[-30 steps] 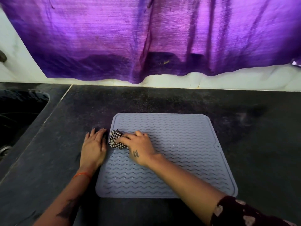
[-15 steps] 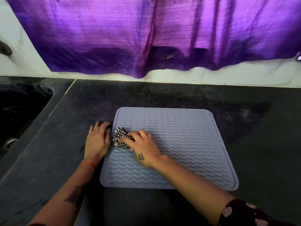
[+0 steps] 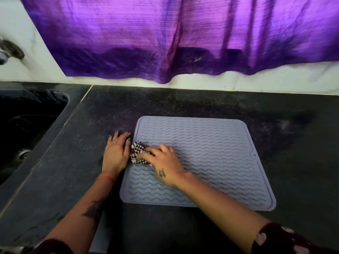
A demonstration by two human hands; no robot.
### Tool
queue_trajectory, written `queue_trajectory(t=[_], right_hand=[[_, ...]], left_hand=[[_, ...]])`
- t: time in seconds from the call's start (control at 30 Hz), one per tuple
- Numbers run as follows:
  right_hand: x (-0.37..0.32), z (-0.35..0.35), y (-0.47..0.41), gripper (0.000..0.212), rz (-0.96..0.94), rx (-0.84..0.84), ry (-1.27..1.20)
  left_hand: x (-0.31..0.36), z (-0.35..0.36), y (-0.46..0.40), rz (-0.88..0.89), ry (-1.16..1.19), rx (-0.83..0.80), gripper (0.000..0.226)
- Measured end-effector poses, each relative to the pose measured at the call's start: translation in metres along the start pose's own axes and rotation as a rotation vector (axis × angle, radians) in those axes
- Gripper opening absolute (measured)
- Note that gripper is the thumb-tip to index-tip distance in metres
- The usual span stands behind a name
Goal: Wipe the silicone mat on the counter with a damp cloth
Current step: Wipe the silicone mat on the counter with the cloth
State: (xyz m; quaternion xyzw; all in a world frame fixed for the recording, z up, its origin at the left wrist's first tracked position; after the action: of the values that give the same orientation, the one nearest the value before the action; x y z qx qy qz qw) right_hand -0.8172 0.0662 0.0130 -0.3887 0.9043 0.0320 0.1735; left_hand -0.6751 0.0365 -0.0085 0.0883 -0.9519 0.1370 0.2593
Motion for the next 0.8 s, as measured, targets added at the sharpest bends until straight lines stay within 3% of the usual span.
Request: queue_trajectory(t=[0.13, 0.27, 0.33, 0.4, 0.5, 0.67, 0.8], right_hand=[[-0.02, 0.001, 0.022, 0.057, -0.114, 0.006, -0.028], [-0.031, 0.004, 0.046, 0.052, -0.213, -0.09, -0.108], [-0.022, -0.002, 0.047, 0.051, -0.195, -0.129, -0.199], [-0.006, -0.013, 0.037, 0.051, -0.103, -0.05, -0.281], [-0.009, -0.009, 0.024, 0.054, -0.041, -0.005, -0.198], [-0.031, 0.006, 0.043, 0.057, -0.16, -0.036, -0.066], [-0.039, 0.009, 0.063, 0.056, -0.217, -0.102, -0.109]], left_hand=[[-0.001, 0.001, 0.0, 0.0, 0.001, -0.011, 0.052], [0.0, 0.002, -0.001, 0.01, -0.035, -0.02, 0.059], [-0.001, 0.003, -0.001, 0.005, -0.071, -0.021, 0.06], [-0.001, 0.003, -0.001, 0.001, -0.101, -0.019, 0.063], [-0.002, 0.003, -0.001, -0.003, -0.119, -0.019, 0.065], [-0.003, 0.003, -0.002, 0.002, -0.15, 0.001, 0.073], [-0.002, 0.005, -0.003, -0.007, -0.17, -0.007, 0.067]])
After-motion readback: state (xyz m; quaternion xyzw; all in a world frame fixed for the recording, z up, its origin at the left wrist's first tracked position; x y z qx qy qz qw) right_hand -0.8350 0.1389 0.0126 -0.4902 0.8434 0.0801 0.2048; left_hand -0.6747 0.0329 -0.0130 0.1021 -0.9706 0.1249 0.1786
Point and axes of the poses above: each hand's wrist, its own y-axis away from the middle knuckle, its own z-axis out of the palm, x = y × z, the point moved 10 cm from there along -y, towards the middle knuckle
